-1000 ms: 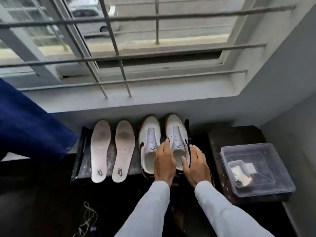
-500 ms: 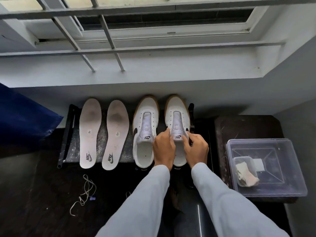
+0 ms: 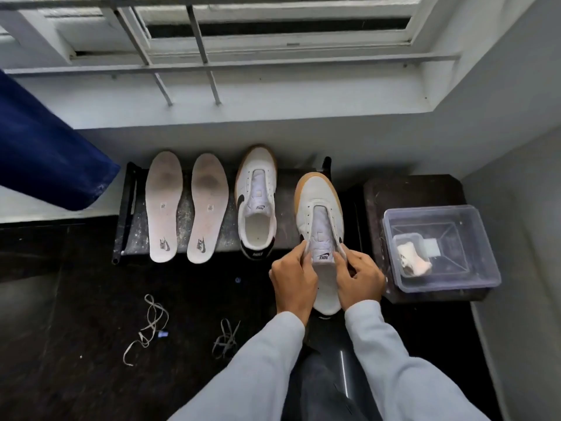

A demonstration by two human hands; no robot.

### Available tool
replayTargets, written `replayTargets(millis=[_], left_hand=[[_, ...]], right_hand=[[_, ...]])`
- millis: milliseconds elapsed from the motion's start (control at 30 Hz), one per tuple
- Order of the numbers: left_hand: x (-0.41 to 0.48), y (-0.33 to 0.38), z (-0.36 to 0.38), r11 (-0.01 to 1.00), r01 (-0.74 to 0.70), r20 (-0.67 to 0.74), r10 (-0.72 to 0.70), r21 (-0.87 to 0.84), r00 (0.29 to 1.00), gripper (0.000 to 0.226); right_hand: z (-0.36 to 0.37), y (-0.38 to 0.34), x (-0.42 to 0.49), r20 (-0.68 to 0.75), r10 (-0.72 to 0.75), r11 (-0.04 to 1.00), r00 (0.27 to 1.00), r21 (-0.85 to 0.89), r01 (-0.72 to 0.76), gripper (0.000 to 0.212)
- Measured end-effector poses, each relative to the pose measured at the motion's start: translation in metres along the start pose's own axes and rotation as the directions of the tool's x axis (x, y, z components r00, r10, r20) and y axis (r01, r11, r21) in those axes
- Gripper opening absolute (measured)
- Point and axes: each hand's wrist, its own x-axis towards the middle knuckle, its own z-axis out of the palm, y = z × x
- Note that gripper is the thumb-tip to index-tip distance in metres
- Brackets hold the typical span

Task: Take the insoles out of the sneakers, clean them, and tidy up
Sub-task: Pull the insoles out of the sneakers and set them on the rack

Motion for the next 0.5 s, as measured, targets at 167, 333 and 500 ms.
replayTargets(millis=[167,333,500], left_hand=[[-0.091,-0.03,-0.026,0.996,0.011,0.076,-0.004,-0.09,0.997,0.025],[-0.167,-0.075,-0.038,0.987,0.15,0.139,-0.142,-0.049,0.98,0.027],[-0.211,-0.141,-0.021,0.956,0.293,0.172,-0.294,0.029,0.94,0.027]], right_hand=[[-0.039,0.025,-0.091,-0.037,-0.004,0.999,0.999,-0.033,0.003,0.02],[-0.05,0.072,-0.178,0.033,0.109,0.991,0.993,-0.085,-0.106,0.02],[-0.042,0.126,-0.225,0.215,0.24,0.956,0.947,-0.22,-0.192,0.021]])
